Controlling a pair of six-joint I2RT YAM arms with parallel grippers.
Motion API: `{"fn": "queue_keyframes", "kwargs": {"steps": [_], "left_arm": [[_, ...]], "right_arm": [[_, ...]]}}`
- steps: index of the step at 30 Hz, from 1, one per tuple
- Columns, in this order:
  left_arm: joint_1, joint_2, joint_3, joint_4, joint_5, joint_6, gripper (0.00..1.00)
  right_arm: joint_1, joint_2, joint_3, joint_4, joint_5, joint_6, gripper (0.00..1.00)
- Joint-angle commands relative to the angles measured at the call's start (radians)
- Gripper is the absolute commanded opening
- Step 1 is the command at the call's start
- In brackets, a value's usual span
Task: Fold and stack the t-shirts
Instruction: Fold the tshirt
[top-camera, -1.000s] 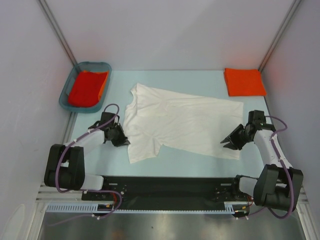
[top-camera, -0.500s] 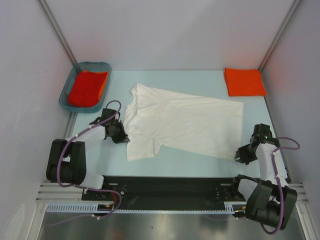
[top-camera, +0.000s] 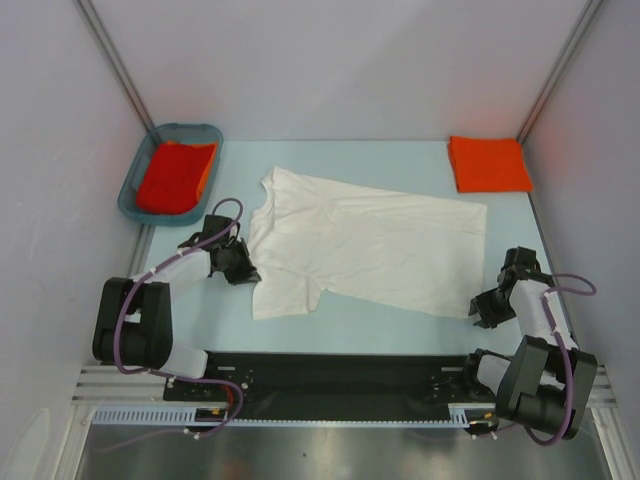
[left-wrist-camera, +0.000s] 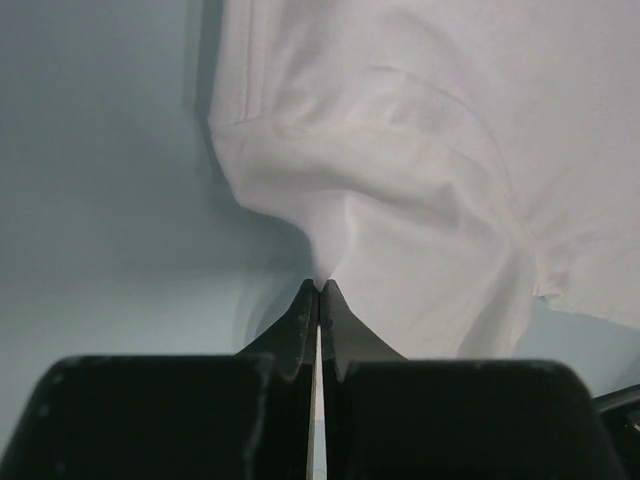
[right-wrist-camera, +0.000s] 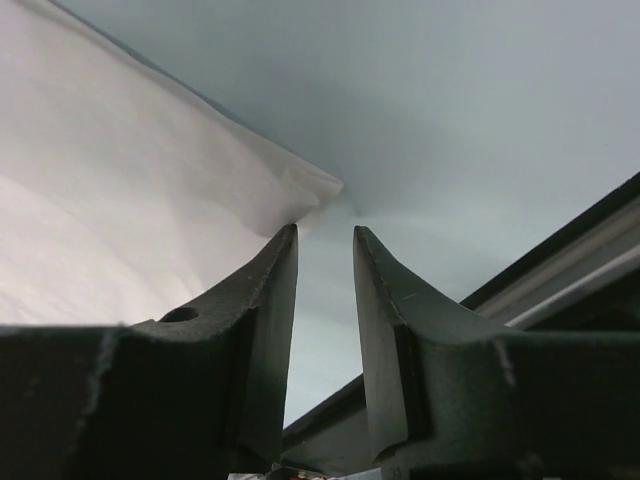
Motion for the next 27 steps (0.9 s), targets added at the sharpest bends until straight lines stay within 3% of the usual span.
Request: {"fn": "queue_keyframes", "kwargs": {"steps": [1, 20, 27], "left_arm": [[0.009, -0.022, -0.001, 0.013, 0.022, 0.025, 0.0], [0.029, -0.048, -0.004, 0.005, 0.019, 0.035, 0.0], [0.035, -0.05, -0.01, 0.005, 0.021, 0.04, 0.0]], "right_arm": [[-0.011, 0.02, 0.004, 0.051, 0.006, -0.007, 0.35], [-0.011, 0.098, -0.009, 0.137, 0.012, -0.03, 0.34], [-0.009, 0.092, 0.02, 0.09, 0.018, -0.028, 0.08]]}}
